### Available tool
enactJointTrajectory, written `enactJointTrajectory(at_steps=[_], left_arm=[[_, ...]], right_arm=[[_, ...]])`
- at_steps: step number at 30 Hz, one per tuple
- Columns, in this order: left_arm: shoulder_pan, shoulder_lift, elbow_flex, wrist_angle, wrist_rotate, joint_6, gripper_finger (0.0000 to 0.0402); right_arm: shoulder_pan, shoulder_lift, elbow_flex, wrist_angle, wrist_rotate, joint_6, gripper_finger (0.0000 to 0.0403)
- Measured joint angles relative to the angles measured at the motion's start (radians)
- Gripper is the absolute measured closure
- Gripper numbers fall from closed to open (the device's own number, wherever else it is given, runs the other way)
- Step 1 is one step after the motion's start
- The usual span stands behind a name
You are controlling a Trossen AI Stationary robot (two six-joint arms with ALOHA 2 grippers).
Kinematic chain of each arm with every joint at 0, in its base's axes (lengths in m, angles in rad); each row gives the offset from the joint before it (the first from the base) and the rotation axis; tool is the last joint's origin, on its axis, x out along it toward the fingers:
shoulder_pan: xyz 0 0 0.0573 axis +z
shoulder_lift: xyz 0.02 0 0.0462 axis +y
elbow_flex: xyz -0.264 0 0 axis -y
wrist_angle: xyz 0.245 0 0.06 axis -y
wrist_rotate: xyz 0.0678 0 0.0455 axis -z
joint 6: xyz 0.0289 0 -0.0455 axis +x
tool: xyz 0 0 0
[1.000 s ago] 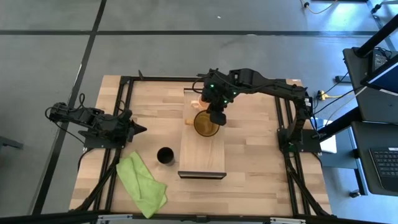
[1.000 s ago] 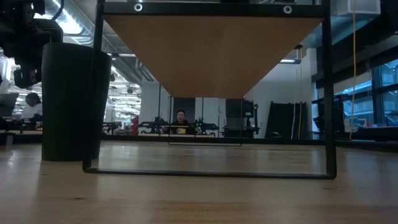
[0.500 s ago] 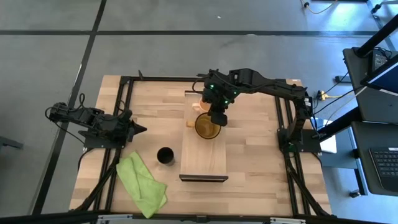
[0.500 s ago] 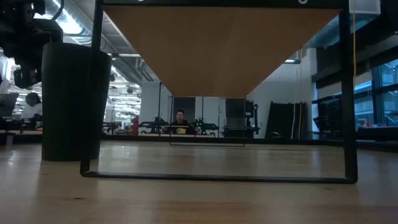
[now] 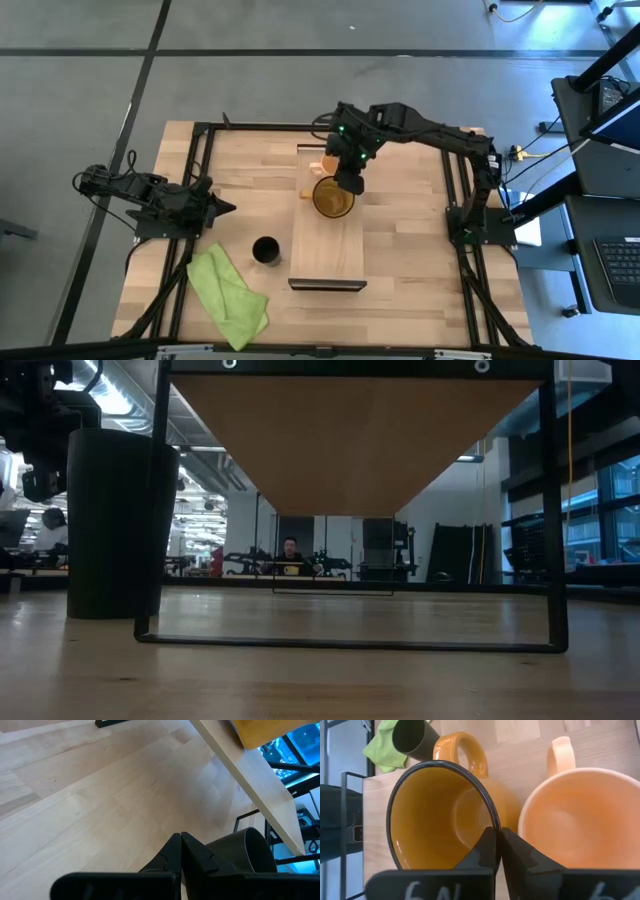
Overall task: Stack small to large cups/mugs on shelf
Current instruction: Put the orange cup on the shelf
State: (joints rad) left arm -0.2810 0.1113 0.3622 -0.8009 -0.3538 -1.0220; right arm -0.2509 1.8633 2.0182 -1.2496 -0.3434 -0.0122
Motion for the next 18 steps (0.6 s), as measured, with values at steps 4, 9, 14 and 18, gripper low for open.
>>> enactJointTrajectory(at_steps=[4,9,14,18], left_arm=[[0.0,0.0,0.0,-0.001,0.0,0.003,0.0401],[0.0,0.0,0.0,-0.027,-0.001,0.002,0.0401],[0.0,0.0,0.0,-0.027,-0.001,-0.013,0.0401],[0.0,0.0,0.0,-0.026,0.0,-0.024,0.0401]], right_arm=[[-0.013,0.0,0.0,-0.004,-0.032,-0.003,0.039],[-0.014,0.0,0.0,-0.003,-0.041,-0.016,0.039],[-0.012,0.0,0.0,-0.003,-0.061,-0.017,0.039],[-0.002,0.0,0.0,-0.004,-0.071,-0.015,0.0391]])
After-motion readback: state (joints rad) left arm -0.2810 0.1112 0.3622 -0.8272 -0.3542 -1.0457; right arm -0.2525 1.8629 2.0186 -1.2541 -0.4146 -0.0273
